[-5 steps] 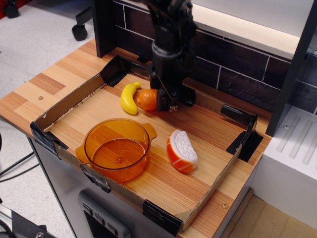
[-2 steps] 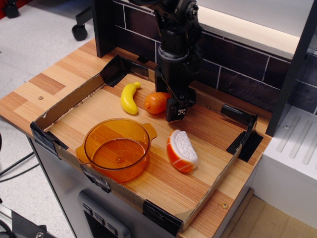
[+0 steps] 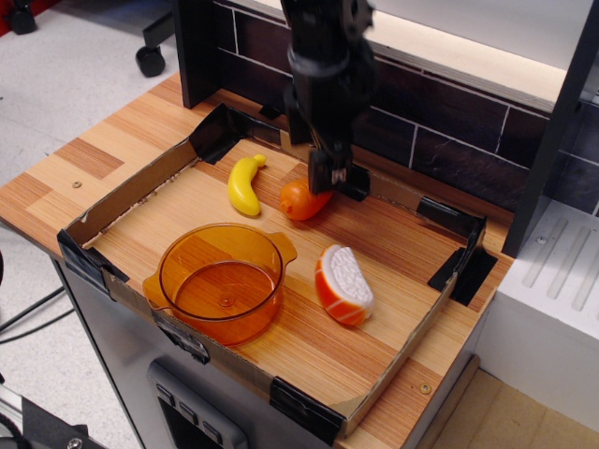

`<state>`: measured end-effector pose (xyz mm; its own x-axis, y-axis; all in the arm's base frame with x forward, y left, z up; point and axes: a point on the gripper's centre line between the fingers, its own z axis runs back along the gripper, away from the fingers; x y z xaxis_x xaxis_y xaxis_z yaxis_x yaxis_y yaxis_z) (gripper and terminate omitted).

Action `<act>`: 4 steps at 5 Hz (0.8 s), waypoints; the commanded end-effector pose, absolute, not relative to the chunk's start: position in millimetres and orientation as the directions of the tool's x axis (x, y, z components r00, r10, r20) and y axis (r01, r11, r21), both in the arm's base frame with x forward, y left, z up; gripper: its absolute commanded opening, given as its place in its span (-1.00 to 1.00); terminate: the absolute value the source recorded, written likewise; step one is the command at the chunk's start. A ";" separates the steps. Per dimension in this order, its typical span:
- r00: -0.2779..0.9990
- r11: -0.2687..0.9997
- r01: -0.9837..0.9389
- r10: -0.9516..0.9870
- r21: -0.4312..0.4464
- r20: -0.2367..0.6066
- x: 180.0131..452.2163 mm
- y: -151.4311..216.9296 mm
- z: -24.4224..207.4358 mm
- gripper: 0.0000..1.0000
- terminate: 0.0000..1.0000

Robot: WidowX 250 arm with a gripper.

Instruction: Take carrot out of pot

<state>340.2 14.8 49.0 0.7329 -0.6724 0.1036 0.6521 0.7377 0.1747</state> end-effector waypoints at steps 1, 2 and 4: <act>0.746 0.765 0.571 -0.635 0.298 0.200 318.7 44.2 133.7 1.00 -1.00; 0.746 0.758 0.600 -0.646 0.258 0.162 314.2 50.1 144.0 1.00 -1.00; 0.746 0.758 0.600 -0.646 0.258 0.162 314.2 50.1 144.0 1.00 1.00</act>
